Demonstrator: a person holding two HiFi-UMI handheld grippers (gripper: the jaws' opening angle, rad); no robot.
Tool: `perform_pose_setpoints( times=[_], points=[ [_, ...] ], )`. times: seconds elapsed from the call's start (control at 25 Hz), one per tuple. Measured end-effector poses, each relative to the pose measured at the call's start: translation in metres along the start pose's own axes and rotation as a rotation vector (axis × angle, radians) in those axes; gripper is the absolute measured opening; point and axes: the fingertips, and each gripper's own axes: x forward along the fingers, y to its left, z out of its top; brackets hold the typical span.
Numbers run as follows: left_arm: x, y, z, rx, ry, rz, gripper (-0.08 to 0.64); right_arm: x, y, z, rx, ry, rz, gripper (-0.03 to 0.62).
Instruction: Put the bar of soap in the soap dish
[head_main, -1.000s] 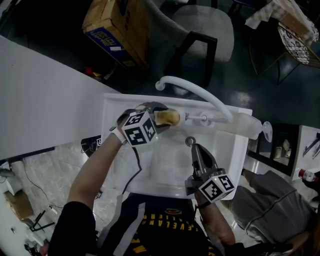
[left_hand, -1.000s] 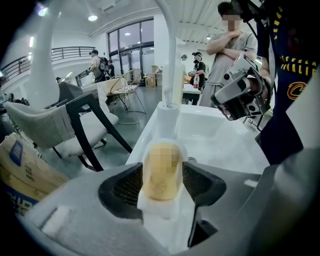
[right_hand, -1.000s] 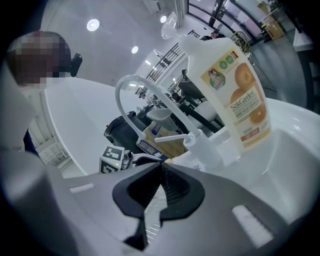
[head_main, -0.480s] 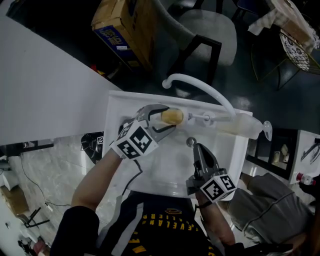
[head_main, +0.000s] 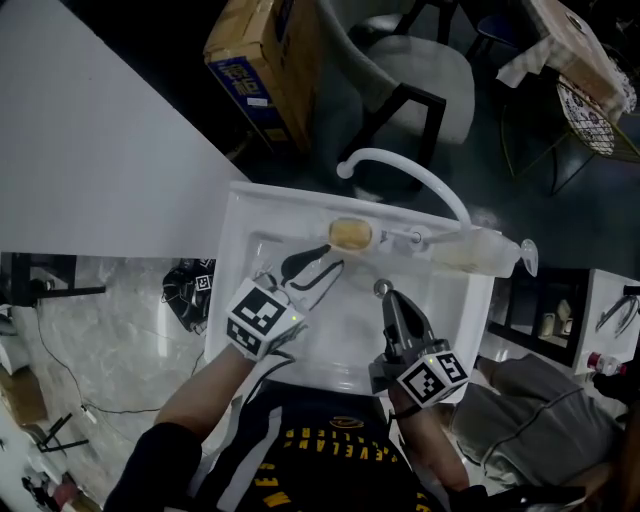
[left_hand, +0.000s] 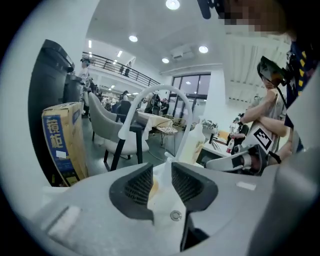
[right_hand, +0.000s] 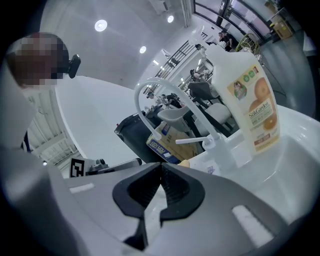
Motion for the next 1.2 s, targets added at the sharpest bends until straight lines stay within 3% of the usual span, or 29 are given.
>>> perform_pose_setpoints(
  times=[0.12, 0.2, 0.44, 0.64, 0.84, 1.2],
  points=[
    [-0.015, -0.006, 0.005, -0.021, -0.041, 0.033, 0.027, -0.001, 0.008, 0.004, -0.007, -0.007, 0.007, 0.002],
    [-0.023, -0.01, 0.004, -0.031, -0.055, 0.04, 0.002, -0.001, 0.014, 0.005, -0.023, -0.005, 0.016, 0.002],
    [-0.039, -0.024, 0.0, -0.058, -0.07, 0.046, 0.002, -0.006, 0.036, 0.004, -0.086, 0.003, 0.068, 0.002],
    [-0.047, -0.036, -0.001, -0.063, -0.064, 0.053, 0.002, -0.013, 0.07, 0.009, -0.229, -0.022, 0.142, 0.002],
    [-0.055, -0.045, 0.007, -0.052, -0.091, 0.052, 0.002, -0.018, 0.088, 0.013, -0.318, -0.043, 0.162, 0.002],
    [-0.063, -0.069, 0.024, -0.005, -0.136, 0.028, 0.002, -0.03, 0.104, 0.021, -0.368, -0.08, 0.18, 0.002]
  ],
)
